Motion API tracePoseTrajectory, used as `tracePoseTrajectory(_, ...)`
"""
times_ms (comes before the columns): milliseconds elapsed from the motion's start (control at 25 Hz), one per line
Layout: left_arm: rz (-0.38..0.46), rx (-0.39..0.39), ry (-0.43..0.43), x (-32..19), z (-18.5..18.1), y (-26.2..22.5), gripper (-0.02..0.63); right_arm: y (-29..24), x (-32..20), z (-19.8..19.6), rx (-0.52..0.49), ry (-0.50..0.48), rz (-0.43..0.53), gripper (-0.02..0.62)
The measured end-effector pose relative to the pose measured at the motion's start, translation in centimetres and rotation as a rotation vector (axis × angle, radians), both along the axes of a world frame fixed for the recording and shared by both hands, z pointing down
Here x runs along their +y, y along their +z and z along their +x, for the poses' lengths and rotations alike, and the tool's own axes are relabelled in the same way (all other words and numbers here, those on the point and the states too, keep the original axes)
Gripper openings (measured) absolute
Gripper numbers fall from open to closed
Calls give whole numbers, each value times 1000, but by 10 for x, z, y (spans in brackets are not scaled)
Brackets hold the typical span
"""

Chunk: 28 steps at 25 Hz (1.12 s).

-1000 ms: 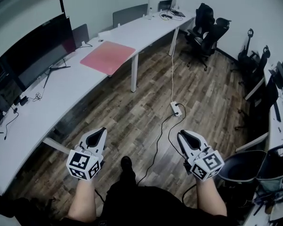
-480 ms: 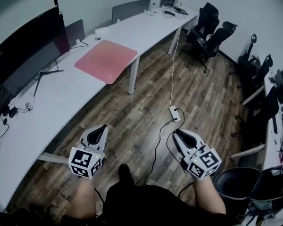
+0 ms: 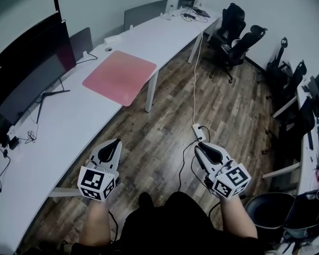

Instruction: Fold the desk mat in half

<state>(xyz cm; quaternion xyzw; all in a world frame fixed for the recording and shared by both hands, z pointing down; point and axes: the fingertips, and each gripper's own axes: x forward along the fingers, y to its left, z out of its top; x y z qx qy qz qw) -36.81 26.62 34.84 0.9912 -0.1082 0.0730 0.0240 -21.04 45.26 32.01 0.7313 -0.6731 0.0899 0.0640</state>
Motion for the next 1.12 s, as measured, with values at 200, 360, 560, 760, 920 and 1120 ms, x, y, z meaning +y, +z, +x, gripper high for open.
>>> tracePoseTrajectory(200,-11,8,-35,-15,-2,-1,5,-7,-23,6,7,-18,15,55)
tracePoseTrajectory(360,-2,-9,-44,-25,3,0,5,-13,-46,9,10,-58,30,55)
tracePoseTrajectory(560,-1,-35,-60,-44,17,6,5,-14,-78,23,4,-107,51,55)
tracePoseTrajectory(760,9,-66,-71,-68,47,12,5,-5,-112,58,-22,-132,59,55)
tracePoseTrajectory(920,9,-92,-84,-89,92,23,5,10,-136,106,-51,-153,60,55)
tracePoseTrajectory(1120,8,-143,-108,-123,174,31,5,22,-171,196,-90,-161,54,55)
